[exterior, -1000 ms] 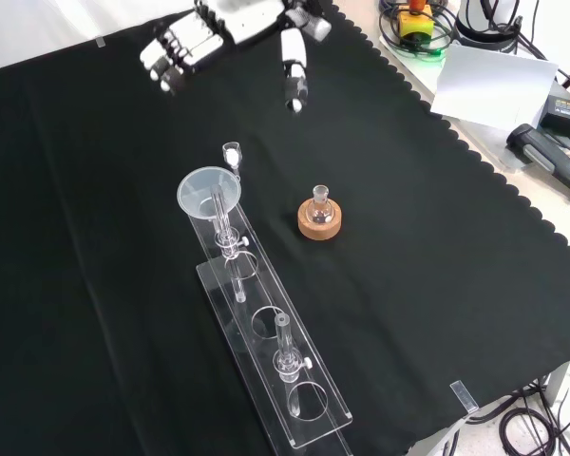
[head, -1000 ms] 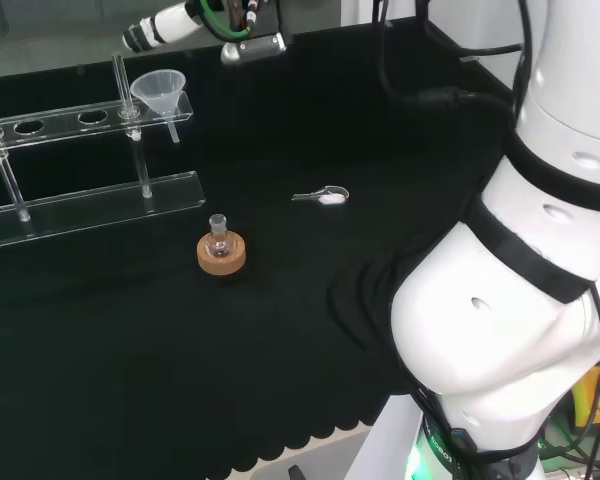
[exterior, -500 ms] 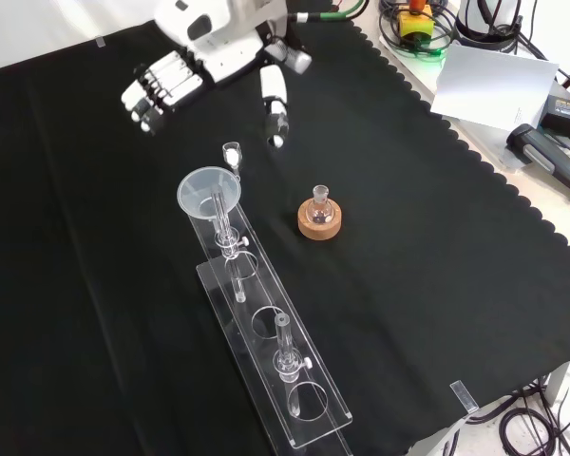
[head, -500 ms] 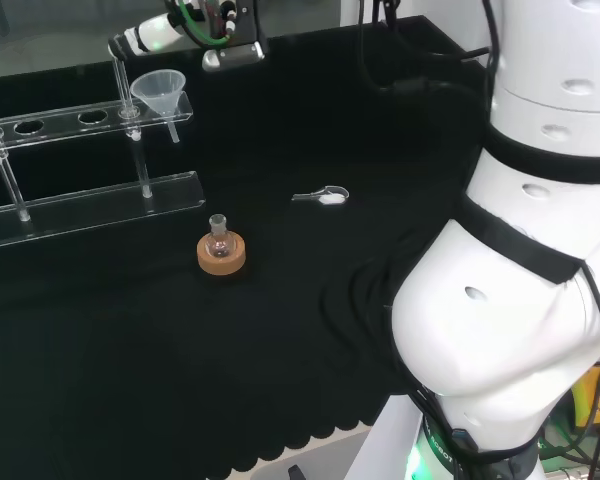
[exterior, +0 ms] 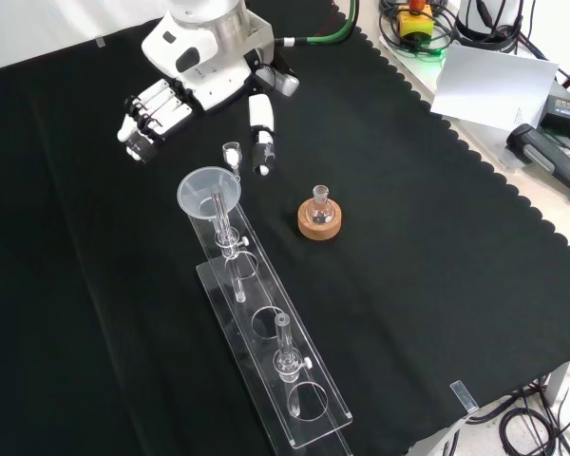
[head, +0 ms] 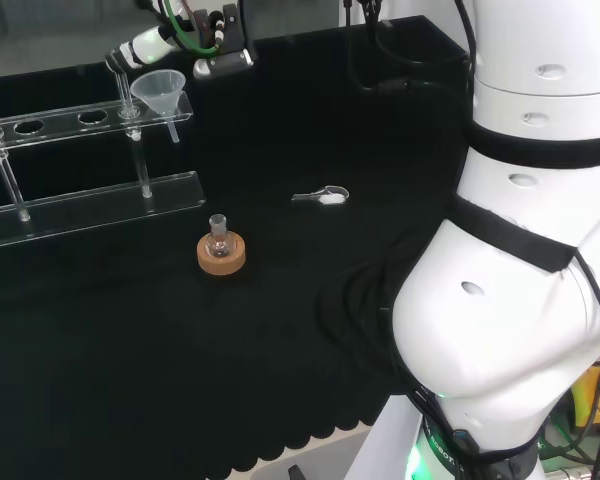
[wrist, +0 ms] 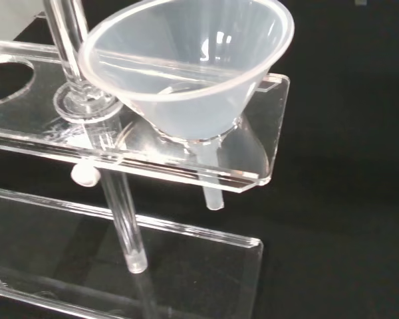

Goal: Pick up the funnel from the transparent funnel stand.

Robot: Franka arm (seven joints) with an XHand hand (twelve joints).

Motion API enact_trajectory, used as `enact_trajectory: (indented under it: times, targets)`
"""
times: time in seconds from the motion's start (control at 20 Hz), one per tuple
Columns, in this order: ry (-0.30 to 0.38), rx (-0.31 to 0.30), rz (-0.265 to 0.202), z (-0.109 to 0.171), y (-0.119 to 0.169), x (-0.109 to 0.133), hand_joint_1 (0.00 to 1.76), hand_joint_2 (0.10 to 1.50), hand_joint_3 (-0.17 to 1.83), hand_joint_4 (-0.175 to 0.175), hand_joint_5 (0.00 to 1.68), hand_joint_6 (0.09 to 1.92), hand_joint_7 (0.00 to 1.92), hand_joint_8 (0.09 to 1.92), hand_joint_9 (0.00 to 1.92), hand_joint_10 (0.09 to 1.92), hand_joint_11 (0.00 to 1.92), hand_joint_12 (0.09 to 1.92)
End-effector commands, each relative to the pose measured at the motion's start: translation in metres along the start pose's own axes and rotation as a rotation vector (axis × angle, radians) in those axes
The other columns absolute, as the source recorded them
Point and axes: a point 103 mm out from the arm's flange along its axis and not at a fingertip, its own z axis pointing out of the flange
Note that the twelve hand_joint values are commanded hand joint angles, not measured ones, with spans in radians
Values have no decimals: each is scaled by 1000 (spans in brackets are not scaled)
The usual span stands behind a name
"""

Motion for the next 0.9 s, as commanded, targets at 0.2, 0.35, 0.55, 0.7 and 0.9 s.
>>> enact_trajectory:
  times: [0.2,0.35,0.55,0.7,0.9]
  targets:
    - [-66,44,-17,-3,1,-10,371,677,4,-29,0,87,85,518,4,766,0,1138]
    - [-92,80,-49,-5,3,-10,363,675,2,-27,0,87,84,553,0,798,0,1163]
    - [-124,142,-85,-6,8,-13,342,671,0,-24,2,87,96,569,0,803,0,1168]
    - [-141,166,-103,-5,9,-13,336,670,-1,-20,30,87,135,594,11,827,0,1190]
    - [-138,190,-105,-3,7,-14,333,670,-1,-15,79,87,205,621,55,848,0,1245]
